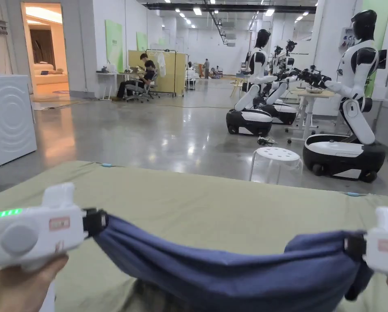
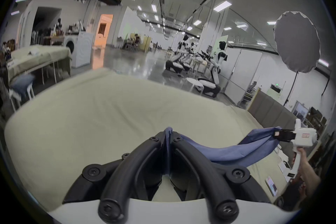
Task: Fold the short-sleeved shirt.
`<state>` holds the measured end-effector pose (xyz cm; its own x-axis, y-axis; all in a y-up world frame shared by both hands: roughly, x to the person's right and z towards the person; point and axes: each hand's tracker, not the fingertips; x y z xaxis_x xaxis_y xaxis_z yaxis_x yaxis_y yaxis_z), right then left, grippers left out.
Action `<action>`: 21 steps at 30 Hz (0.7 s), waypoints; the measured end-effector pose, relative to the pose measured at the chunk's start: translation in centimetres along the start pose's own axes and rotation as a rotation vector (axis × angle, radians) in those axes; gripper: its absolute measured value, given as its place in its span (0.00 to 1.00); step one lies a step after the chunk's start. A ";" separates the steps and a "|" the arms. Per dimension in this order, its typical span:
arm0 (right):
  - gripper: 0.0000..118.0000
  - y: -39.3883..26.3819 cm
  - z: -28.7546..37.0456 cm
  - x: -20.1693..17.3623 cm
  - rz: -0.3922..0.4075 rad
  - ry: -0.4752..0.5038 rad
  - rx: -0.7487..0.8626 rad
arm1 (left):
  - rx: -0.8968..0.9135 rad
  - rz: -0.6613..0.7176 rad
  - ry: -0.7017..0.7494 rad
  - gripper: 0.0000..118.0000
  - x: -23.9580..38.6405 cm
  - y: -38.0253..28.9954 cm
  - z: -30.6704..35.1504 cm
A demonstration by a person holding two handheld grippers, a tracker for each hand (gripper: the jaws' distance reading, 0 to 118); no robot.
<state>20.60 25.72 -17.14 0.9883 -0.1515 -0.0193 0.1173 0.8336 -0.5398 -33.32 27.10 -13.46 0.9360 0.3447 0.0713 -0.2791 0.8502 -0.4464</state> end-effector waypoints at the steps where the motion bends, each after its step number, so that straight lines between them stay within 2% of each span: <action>1: 0.09 -2.0 0.8 0.6 -0.008 -0.005 0.002 | 0.007 0.019 -0.010 0.04 -0.5 -1.8 1.2; 4: 0.09 -8.5 4.9 2.2 -0.083 -0.001 -0.039 | -0.025 0.103 -0.024 0.04 -2.6 -7.4 5.6; 5: 0.09 -10.4 6.0 2.7 -0.067 0.004 -0.079 | -0.073 0.123 -0.061 0.04 -3.2 -9.0 6.9; 6: 0.09 -12.4 7.4 2.9 -0.066 -0.019 -0.123 | -0.114 0.143 -0.029 0.04 -3.5 -10.6 8.2; 8: 0.09 -15.6 9.8 3.7 -0.101 0.023 -0.150 | -0.136 0.128 -0.016 0.04 -4.0 -13.3 10.3; 10: 0.09 -17.7 11.7 4.0 -0.155 -0.010 -0.146 | -0.145 0.120 0.007 0.04 -4.0 -15.5 11.9; 11: 0.09 -18.7 12.5 4.2 -0.166 0.008 -0.173 | -0.191 0.140 -0.019 0.04 -4.2 -16.4 12.6; 14: 0.09 -20.7 13.8 4.5 -0.176 -0.004 -0.201 | -0.253 0.109 0.007 0.04 -4.1 -18.9 12.8; 17: 0.09 -21.6 14.1 4.3 -0.124 -0.028 -0.209 | -0.281 0.107 -0.004 0.05 -4.4 -19.9 12.6; 18: 0.13 -21.7 13.9 4.3 -0.104 -0.033 -0.210 | -0.276 0.104 0.003 0.06 -4.4 -20.2 12.6; 19: 0.27 -21.8 13.7 4.3 -0.104 -0.032 -0.210 | -0.272 0.106 0.002 0.12 -4.9 -20.4 12.4; 20: 0.51 -21.7 13.5 4.3 -0.102 -0.045 -0.227 | -0.275 0.101 -0.002 0.27 -5.1 -20.5 12.4; 21: 0.84 -21.8 13.5 4.4 -0.086 -0.073 -0.244 | -0.263 0.103 -0.007 0.52 -5.2 -20.5 12.7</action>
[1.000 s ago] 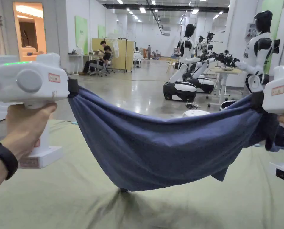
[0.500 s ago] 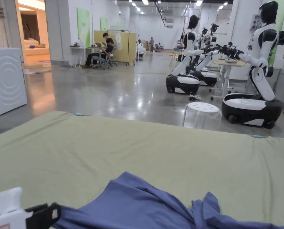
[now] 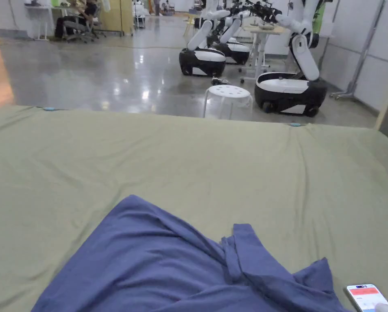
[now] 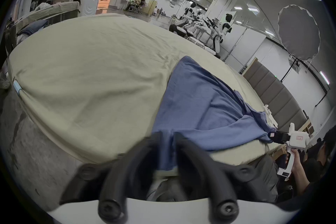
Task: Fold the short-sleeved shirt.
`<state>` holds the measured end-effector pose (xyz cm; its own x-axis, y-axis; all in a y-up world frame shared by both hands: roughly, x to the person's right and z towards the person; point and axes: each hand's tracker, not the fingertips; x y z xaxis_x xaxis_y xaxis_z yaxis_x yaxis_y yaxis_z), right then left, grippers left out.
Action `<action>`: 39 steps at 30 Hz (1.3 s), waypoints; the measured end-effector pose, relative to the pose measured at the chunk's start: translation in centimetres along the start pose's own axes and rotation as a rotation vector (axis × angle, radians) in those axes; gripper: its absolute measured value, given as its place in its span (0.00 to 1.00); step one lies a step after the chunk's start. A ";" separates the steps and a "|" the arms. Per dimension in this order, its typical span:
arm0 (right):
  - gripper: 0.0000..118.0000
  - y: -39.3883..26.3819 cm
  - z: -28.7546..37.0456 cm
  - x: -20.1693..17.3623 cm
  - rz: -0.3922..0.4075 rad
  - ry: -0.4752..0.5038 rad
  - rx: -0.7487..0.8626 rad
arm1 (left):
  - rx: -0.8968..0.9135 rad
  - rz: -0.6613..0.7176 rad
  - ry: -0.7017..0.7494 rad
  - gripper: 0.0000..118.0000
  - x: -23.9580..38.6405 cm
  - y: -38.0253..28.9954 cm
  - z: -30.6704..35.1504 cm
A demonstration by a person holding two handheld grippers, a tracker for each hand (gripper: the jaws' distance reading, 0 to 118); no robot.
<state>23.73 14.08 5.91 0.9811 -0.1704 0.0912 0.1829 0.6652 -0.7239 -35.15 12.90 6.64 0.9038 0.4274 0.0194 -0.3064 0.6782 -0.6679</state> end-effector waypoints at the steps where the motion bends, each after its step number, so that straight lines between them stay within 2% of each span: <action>1: 0.89 -0.1 -0.1 0.4 0.012 -0.003 0.002 | 0.033 -0.008 -0.011 0.57 0.2 0.1 0.4; 2: 0.85 -0.2 0.5 0.6 0.021 -0.019 0.022 | 0.062 -0.027 -0.010 0.57 1.2 0.4 0.9; 4: 0.85 0.1 2.2 0.8 0.036 -0.036 0.093 | 0.149 -0.121 0.017 0.57 2.9 0.9 2.6; 9: 0.86 1.1 8.0 0.3 0.050 0.010 0.367 | 0.410 -0.386 0.085 0.57 8.7 1.8 6.6; 13: 0.86 1.1 11.8 -2.0 0.102 0.063 0.541 | 0.547 -0.437 0.040 0.57 13.2 1.4 8.9; 17: 0.83 0.7 13.7 -4.6 0.166 0.129 0.590 | 0.609 -0.426 0.016 0.57 16.4 0.5 9.7; 19: 0.70 0.5 14.1 -5.6 0.185 0.122 0.594 | 0.638 -0.473 0.028 0.56 17.4 0.0 9.9; 21: 0.46 0.2 14.3 -6.4 0.215 0.133 0.586 | 0.624 -0.500 0.020 0.50 18.3 -0.5 10.1; 22: 0.34 0.1 14.3 -6.7 0.230 0.137 0.582 | 0.608 -0.512 0.034 0.35 18.3 -0.6 10.2; 23: 0.18 -0.1 14.3 -7.2 0.243 0.124 0.579 | 0.605 -0.514 0.029 0.10 18.6 -0.7 10.4; 24: 0.00 -0.2 14.3 -7.5 0.256 0.103 0.579 | 0.597 -0.522 0.032 0.03 18.7 -0.8 10.4; 26: 0.00 -0.3 14.3 -8.0 0.289 0.072 0.610 | 0.603 -0.534 0.058 0.03 18.4 -1.1 10.5; 39: 0.00 0.1 14.4 -8.8 0.273 0.100 0.562 | 0.525 -0.503 0.056 0.03 16.9 -0.1 10.8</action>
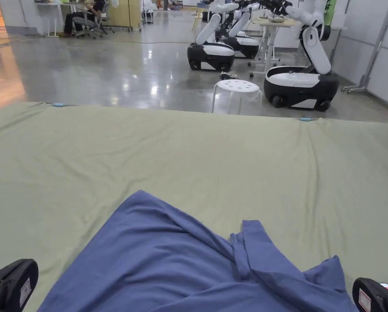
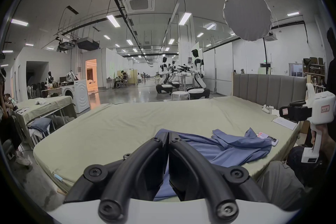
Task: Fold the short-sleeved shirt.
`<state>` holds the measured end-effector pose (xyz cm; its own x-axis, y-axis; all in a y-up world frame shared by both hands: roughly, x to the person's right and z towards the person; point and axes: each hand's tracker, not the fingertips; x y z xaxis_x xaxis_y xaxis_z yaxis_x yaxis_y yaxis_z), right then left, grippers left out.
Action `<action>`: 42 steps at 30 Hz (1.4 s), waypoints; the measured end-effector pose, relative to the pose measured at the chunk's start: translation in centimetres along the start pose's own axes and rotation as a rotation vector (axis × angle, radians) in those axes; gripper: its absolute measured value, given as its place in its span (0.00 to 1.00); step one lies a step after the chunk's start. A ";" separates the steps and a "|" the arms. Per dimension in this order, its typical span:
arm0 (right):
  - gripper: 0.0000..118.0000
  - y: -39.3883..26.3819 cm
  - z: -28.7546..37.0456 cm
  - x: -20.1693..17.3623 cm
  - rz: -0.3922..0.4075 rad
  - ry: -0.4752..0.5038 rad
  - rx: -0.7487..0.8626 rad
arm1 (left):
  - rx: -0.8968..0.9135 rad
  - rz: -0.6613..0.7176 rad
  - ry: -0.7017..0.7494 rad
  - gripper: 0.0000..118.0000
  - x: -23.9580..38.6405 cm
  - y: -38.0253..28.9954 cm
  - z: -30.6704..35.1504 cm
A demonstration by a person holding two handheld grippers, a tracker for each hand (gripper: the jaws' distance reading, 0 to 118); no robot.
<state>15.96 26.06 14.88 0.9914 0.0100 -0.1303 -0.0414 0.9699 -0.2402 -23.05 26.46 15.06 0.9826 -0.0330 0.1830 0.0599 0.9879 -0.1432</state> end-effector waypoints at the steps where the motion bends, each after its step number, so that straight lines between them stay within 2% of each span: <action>1: 0.00 0.0 0.0 0.0 0.001 0.000 -0.001 | -0.006 0.002 -0.003 0.03 -0.2 -0.2 0.0; 10: 0.00 -0.8 -0.2 0.7 -0.037 0.009 -0.028 | -0.075 0.063 -0.022 0.03 -1.7 -1.3 -0.4; 14: 0.00 -1.4 -0.4 0.8 -0.043 0.015 -0.061 | -0.140 0.083 0.014 0.04 -3.0 -2.3 -1.2; 15: 0.00 -1.6 -0.4 0.8 -0.045 0.016 -0.069 | -0.159 0.102 0.005 0.15 -3.3 -2.5 -1.3; 16: 0.00 -1.8 -0.4 0.8 -0.047 0.016 -0.078 | -0.164 0.122 0.006 0.35 -3.6 -2.8 -1.4; 17: 0.00 -2.0 -0.4 0.9 -0.050 0.014 -0.086 | -0.176 0.145 0.022 0.49 -3.9 -3.0 -1.6; 21: 0.00 -2.7 -0.6 1.3 -0.085 0.011 -0.113 | -0.193 0.159 0.028 0.51 -4.5 -3.6 -2.5; 24: 0.00 -3.0 -1.1 1.5 -0.140 0.027 -0.123 | -0.227 0.144 -0.040 0.51 -4.9 -2.9 -4.8; 28: 0.00 -3.4 -1.1 1.7 -0.173 0.019 -0.127 | -0.237 0.108 -0.137 0.51 -4.5 -0.8 -11.3; 31: 0.00 -3.7 -0.9 2.0 -0.176 0.004 -0.139 | -0.303 0.140 -0.235 0.51 -4.7 0.5 -18.8; 34: 0.00 -4.1 -1.2 2.6 -0.176 -0.014 -0.167 | -0.373 0.189 -0.265 0.51 -4.6 0.5 -27.1; 38: 0.00 -5.3 -1.7 3.7 -0.191 -0.041 -0.221 | -0.572 0.212 -0.279 0.52 -4.8 -1.3 -38.5; 42: 0.00 -6.1 -2.5 4.8 -0.202 -0.085 -0.278 | -0.687 0.211 -0.180 0.52 -5.2 -3.7 -46.6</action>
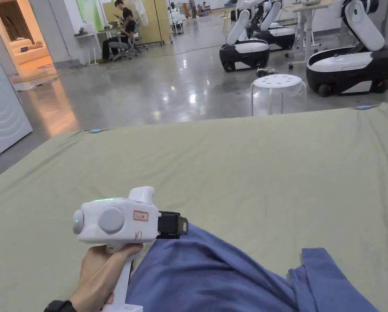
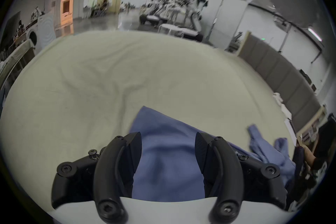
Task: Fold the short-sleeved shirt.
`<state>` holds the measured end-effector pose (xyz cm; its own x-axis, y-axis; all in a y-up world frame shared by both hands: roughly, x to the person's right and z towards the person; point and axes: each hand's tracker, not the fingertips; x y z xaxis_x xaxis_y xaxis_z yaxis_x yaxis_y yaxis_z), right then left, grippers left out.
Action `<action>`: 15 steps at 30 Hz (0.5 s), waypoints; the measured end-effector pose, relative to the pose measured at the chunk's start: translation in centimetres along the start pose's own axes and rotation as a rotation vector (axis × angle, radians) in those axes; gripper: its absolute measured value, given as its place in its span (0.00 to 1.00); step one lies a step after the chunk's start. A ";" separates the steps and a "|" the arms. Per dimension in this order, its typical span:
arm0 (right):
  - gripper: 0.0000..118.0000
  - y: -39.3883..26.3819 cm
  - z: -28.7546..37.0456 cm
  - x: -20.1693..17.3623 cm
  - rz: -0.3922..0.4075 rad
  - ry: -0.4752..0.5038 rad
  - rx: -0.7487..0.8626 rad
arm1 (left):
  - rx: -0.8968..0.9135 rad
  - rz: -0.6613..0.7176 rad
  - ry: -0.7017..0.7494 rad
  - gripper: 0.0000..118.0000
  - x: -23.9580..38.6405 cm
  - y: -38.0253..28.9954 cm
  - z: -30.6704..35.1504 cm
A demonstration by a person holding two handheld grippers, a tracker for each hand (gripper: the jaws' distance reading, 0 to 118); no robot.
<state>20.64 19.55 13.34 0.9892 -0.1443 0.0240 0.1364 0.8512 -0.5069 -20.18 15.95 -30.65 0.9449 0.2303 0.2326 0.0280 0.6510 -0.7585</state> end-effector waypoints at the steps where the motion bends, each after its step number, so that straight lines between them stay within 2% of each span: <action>1: 0.00 -0.1 -0.2 0.3 -0.005 -0.008 -0.006 | -0.022 -0.003 0.019 0.52 0.0 0.3 -1.0; 3: 0.00 -0.2 -0.5 0.8 -0.034 -0.023 -0.015 | -0.043 0.002 0.037 0.52 -0.1 1.0 -3.1; 5: 0.00 -0.3 -0.8 1.5 -0.102 -0.002 -0.044 | -0.084 0.014 0.015 0.52 -0.2 1.3 -4.4; 7: 0.00 -0.6 -1.0 1.9 -0.114 -0.009 -0.055 | -0.116 -0.002 0.010 0.52 0.2 1.0 -5.6; 9: 0.00 -0.7 -1.1 2.1 -0.111 -0.030 -0.071 | -0.127 -0.068 0.067 0.52 0.4 0.7 -6.5; 11: 0.00 -0.9 -1.2 2.2 -0.107 -0.048 -0.080 | -0.118 -0.071 0.065 0.49 0.9 0.7 -6.5; 15: 0.00 -1.1 -1.4 2.4 -0.128 -0.045 -0.091 | -0.123 -0.119 0.127 0.18 2.8 0.2 -6.0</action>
<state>22.79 17.56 12.78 0.9656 -0.2243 0.1314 0.2586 0.7777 -0.5731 -15.56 12.37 -33.77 0.9658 0.0596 0.2523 0.1738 0.5731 -0.8008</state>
